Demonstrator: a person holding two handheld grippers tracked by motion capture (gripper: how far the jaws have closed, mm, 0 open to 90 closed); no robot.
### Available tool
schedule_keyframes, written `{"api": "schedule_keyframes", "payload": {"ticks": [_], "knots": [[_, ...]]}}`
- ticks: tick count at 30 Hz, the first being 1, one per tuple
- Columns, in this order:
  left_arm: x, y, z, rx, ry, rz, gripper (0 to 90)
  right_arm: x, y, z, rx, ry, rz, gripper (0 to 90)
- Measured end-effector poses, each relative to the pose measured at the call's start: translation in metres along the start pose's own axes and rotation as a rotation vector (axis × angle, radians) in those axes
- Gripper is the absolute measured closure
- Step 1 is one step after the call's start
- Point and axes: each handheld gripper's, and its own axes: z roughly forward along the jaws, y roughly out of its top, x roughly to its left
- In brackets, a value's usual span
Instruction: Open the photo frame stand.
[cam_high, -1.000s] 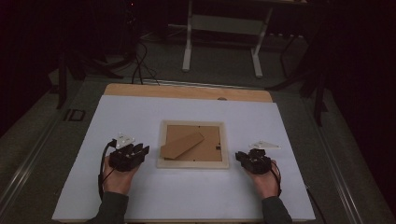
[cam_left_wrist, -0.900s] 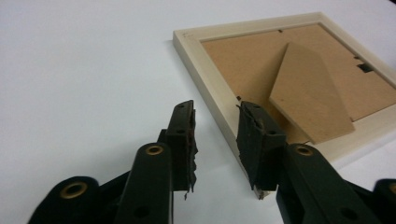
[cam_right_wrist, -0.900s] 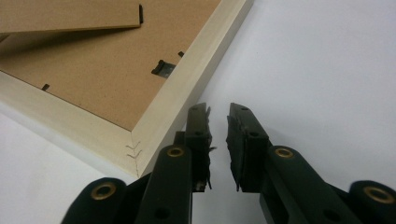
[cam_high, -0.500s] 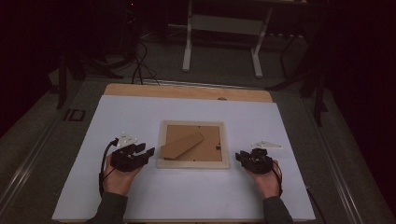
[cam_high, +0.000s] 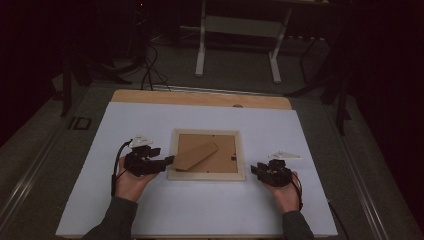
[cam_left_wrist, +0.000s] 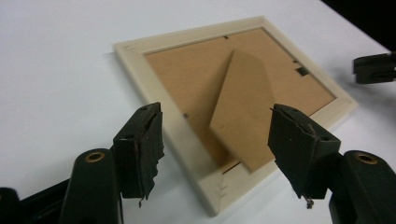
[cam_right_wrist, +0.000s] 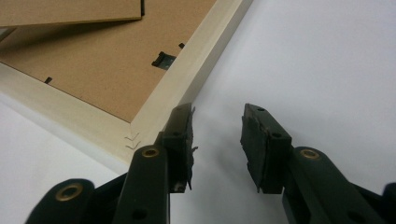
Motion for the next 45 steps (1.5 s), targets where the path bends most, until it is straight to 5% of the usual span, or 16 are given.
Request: {"api": "schedule_keyframes", "payload": {"ticks": [7,16,27,32,45], "knots": [[-0.006,0.016,0.015,0.038,-0.031,0.043,35.4,-0.003,0.001,-0.003,-0.011,0.015,0.008,59.2],[0.001,0.026,0.029,0.095,-0.052,0.037,34.0,-0.009,0.000,-0.007,-0.024,0.033,0.028,56.4],[0.005,0.035,0.049,0.199,-0.136,0.045,34.0,-0.009,0.000,-0.005,-0.015,0.026,0.025,55.8],[0.010,0.040,0.056,0.234,-0.180,0.013,33.7,-0.010,0.000,-0.005,-0.017,0.027,0.029,55.8],[0.009,0.042,0.070,0.302,-0.203,0.028,31.2,-0.010,-0.001,-0.005,-0.013,0.026,0.031,55.5]]}}
